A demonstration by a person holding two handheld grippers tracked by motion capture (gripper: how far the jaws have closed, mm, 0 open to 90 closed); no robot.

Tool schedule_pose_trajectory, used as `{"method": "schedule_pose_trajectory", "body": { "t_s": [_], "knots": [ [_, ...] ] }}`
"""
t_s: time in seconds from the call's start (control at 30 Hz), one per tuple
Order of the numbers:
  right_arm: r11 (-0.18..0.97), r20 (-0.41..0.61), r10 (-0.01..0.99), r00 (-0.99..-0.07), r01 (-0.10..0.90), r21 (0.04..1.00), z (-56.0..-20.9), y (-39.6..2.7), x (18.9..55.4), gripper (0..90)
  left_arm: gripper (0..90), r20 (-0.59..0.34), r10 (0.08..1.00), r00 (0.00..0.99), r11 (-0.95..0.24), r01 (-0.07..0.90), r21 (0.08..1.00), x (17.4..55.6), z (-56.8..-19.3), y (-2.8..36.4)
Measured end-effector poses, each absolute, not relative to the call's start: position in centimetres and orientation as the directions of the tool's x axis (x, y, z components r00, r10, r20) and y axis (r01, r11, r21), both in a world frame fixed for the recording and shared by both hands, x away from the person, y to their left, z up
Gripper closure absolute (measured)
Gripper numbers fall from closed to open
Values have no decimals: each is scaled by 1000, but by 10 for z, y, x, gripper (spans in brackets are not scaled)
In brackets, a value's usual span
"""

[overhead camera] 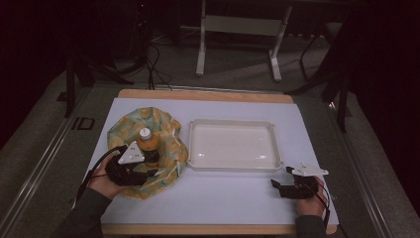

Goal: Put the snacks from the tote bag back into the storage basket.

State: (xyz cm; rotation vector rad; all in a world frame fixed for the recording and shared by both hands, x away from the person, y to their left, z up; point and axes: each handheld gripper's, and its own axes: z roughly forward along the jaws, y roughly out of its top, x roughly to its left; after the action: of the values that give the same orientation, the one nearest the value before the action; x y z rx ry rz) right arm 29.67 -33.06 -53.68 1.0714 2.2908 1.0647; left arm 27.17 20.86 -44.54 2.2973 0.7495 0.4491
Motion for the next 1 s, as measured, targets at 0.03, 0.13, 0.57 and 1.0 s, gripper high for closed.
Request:
{"method": "schedule_pose_trajectory", "body": {
  "t_s": [0.03, 0.13, 0.57, 1.0],
  "knots": [
    [417, -31, 777, -629, 477, 774, -537, -331, 297, 175, 479, 113, 621, 775, -612, 391, 687, 271, -445, 209],
    [418, -32, 776, -630, 477, 773, -537, -331, 297, 175, 477, 117, 620, 776, -616, 390, 684, 271, -444, 210],
    [420, -33, 775, -631, 475, 773, -537, -331, 297, 175, 479, 145, 593, 792, -654, 369, 660, 271, -435, 220],
    [419, -32, 775, -631, 476, 773, -537, -331, 297, 175, 480, 167, 590, 790, -670, 364, 647, 274, -426, 227]
  ]
}}
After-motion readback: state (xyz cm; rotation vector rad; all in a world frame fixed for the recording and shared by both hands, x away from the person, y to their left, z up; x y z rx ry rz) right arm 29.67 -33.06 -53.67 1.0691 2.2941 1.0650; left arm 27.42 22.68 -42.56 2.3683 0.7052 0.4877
